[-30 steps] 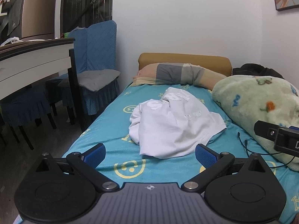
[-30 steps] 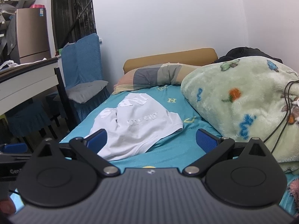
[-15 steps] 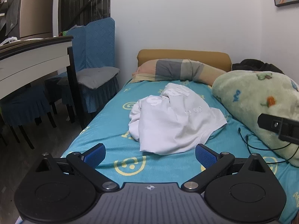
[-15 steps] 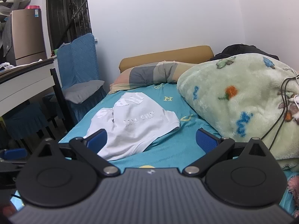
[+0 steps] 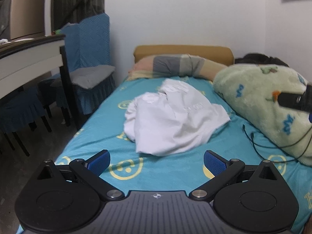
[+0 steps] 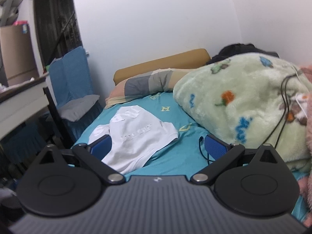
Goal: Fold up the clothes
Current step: 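Move both grippers toward the crumpled white T-shirt on the bed, then grasp the T-shirt edge with the left gripper and lift it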
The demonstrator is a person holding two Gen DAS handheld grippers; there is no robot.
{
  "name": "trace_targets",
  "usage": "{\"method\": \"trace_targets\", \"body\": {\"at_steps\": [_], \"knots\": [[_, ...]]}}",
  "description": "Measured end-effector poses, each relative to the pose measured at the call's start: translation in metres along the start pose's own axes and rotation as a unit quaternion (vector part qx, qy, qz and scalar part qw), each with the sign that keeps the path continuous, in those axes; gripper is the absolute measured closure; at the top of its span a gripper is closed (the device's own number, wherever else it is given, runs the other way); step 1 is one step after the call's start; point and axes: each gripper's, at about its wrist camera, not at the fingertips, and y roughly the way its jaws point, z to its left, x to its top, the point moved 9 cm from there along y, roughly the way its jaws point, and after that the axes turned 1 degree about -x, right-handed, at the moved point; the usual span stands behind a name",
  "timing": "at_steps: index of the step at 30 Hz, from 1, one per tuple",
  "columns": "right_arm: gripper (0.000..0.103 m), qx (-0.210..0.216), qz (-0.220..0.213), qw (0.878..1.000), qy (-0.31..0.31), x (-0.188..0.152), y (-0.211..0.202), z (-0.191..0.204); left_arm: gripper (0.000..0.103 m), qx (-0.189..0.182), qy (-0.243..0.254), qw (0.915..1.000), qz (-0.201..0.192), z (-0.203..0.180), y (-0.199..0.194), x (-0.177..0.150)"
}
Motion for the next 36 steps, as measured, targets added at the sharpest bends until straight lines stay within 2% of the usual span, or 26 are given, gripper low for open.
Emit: {"method": "trace_targets", "body": {"at_steps": [4, 9, 14, 16, 19, 21, 23, 24, 25, 26, 27, 31, 36], "knots": [[0.0, -0.028, -0.009, 0.999, 0.024, 0.003, -0.002, -0.018, 0.0, -0.026, 0.039, 0.9986, 0.025, -0.021, 0.024, -0.002], [0.0, -0.066, 0.009, 0.996, 0.053, -0.001, 0.01, -0.044, 0.004, -0.055, 0.099, 0.9911, 0.07, -0.053, 0.069, -0.007], [0.0, -0.074, 0.031, 0.993, 0.085, -0.01, 0.027, -0.06, 0.015, -0.058, 0.142, 0.9852, 0.075, -0.073, 0.118, -0.013], [0.0, -0.076, 0.04, 0.992, 0.091, -0.015, 0.036, -0.063, 0.023, -0.058, 0.156, 0.9839, 0.066, -0.077, 0.138, -0.013], [0.0, -0.076, 0.051, 0.991, 0.1, -0.021, 0.053, -0.063, 0.029, -0.062, 0.168, 0.9829, 0.045, -0.08, 0.164, -0.012], [0.0, -0.075, 0.056, 0.99, 0.102, -0.025, 0.065, -0.061, 0.033, -0.072, 0.16, 0.9839, 0.034, -0.081, 0.178, -0.009], [0.0, -0.072, 0.061, 0.991, 0.098, -0.028, 0.078, -0.057, 0.042, -0.084, 0.144, 0.9857, 0.027, -0.08, 0.19, -0.005], [0.0, -0.071, 0.063, 0.991, 0.097, -0.03, 0.084, -0.056, 0.056, -0.089, 0.133, 0.9868, 0.027, -0.079, 0.195, -0.002], [0.0, -0.07, 0.064, 0.991, 0.091, -0.032, 0.09, -0.054, 0.089, -0.094, 0.121, 0.9878, 0.027, -0.078, 0.199, 0.0], [0.0, -0.07, 0.063, 0.992, 0.082, -0.034, 0.095, -0.054, 0.094, -0.107, 0.099, 0.9891, 0.024, -0.075, 0.198, 0.006], [0.0, -0.071, 0.061, 0.993, 0.073, -0.036, 0.1, -0.054, 0.094, -0.117, 0.076, 0.9902, 0.013, -0.072, 0.193, 0.015], [0.0, -0.078, 0.053, 0.994, 0.06, -0.039, 0.11, -0.057, 0.095, -0.152, 0.036, 0.9878, -0.008, -0.064, 0.165, 0.044], [0.0, -0.038, 0.03, 0.998, 0.03, -0.032, 0.107, -0.037, 0.096, -0.193, 0.006, 0.981, -0.013, -0.047, 0.112, 0.067]]}}
